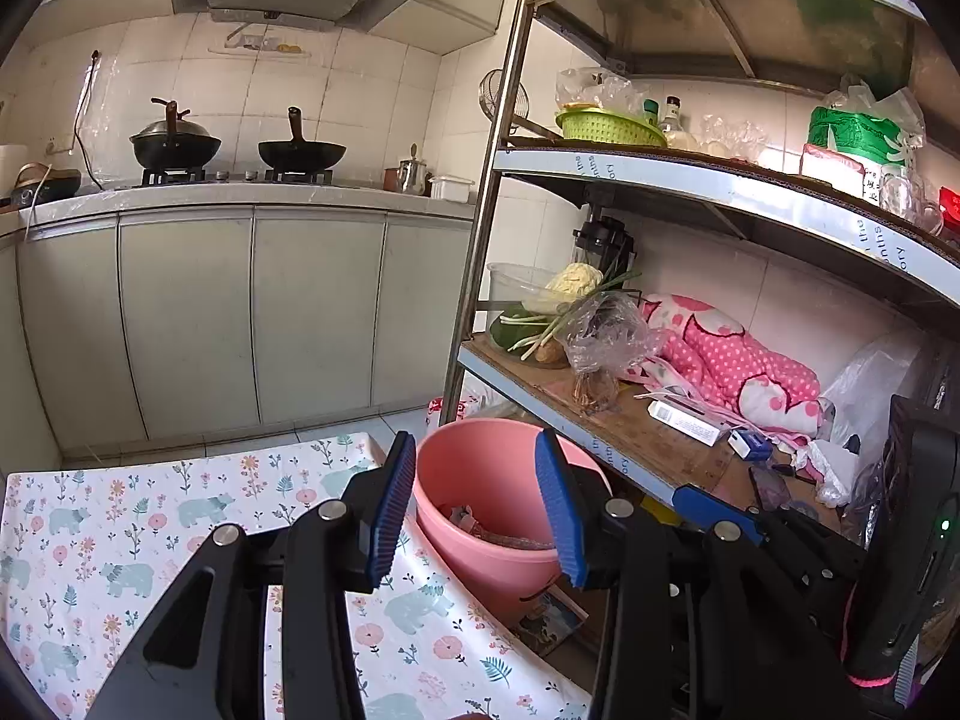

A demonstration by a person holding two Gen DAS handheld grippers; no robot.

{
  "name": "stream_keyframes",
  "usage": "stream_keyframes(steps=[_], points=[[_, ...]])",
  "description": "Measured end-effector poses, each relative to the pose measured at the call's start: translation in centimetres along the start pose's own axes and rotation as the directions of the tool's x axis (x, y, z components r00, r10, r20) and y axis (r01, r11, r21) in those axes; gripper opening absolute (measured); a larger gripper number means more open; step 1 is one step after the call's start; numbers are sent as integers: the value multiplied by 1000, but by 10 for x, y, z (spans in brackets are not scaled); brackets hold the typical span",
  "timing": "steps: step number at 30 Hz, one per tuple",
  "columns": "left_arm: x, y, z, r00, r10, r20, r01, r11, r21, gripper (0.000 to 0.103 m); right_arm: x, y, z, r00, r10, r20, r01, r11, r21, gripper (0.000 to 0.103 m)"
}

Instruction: Collect trash

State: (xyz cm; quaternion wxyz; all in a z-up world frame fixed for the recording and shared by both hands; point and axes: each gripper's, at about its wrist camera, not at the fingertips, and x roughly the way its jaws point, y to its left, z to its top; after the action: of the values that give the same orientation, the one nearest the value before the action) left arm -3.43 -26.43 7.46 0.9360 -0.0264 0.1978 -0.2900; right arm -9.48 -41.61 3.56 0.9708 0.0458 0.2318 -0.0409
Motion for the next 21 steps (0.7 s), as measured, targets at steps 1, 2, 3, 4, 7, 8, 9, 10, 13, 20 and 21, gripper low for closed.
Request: stream_keyframes(steps=[1, 2, 3, 4, 7, 8, 9, 10, 13, 20, 21], points=[[0, 0, 0, 1000, 1, 1, -1, 1000, 1, 41, 0, 1, 0, 1000, 0, 0, 0, 1000, -1, 67], [-1, 0, -1, 1000, 2, 0, -2, 1000, 2, 41, 0, 1, 0, 1000, 1, -2, -1, 1000, -2, 67], [-1, 0, -1, 1000, 3, 0, -3, 1000, 1, 41, 0, 2, 0, 1000, 2, -3, -2, 1000, -2, 67], [-1, 0, -1, 1000, 3, 0, -3, 1000, 0, 41, 1, 2, 0, 1000, 2, -4, -2, 1000, -3, 67], [-1, 1, -1, 1000, 2, 0, -2, 1000, 0, 41, 1, 2, 0, 1000, 3, -6, -3, 1000, -4, 67], [-1, 1, -1, 1000, 3, -1, -3, 1000, 0, 41, 1, 2, 0, 1000, 3, -7, -3, 1000, -4, 67], [-1, 2, -1, 1000, 4, -1, -4, 1000, 0, 41, 2, 3, 0, 1000, 4, -7, -4, 1000, -4, 67], [-1, 2, -1, 1000, 3, -1, -3, 1000, 0, 41, 2, 3, 0, 1000, 4, -9, -4, 1000, -3, 67], [-1, 3, -3, 1000, 5, -2, -5, 1000, -2, 41, 4, 3, -1, 1000, 6, -11, -6, 1000, -6, 67], [-1, 5, -4, 1000, 7, -4, -7, 1000, -4, 41, 6, 4, -2, 1000, 10, -17, -10, 1000, -10, 67], [-1, 5, -4, 1000, 7, -4, -7, 1000, -4, 41, 7, 4, -2, 1000, 9, -18, -10, 1000, -10, 67]])
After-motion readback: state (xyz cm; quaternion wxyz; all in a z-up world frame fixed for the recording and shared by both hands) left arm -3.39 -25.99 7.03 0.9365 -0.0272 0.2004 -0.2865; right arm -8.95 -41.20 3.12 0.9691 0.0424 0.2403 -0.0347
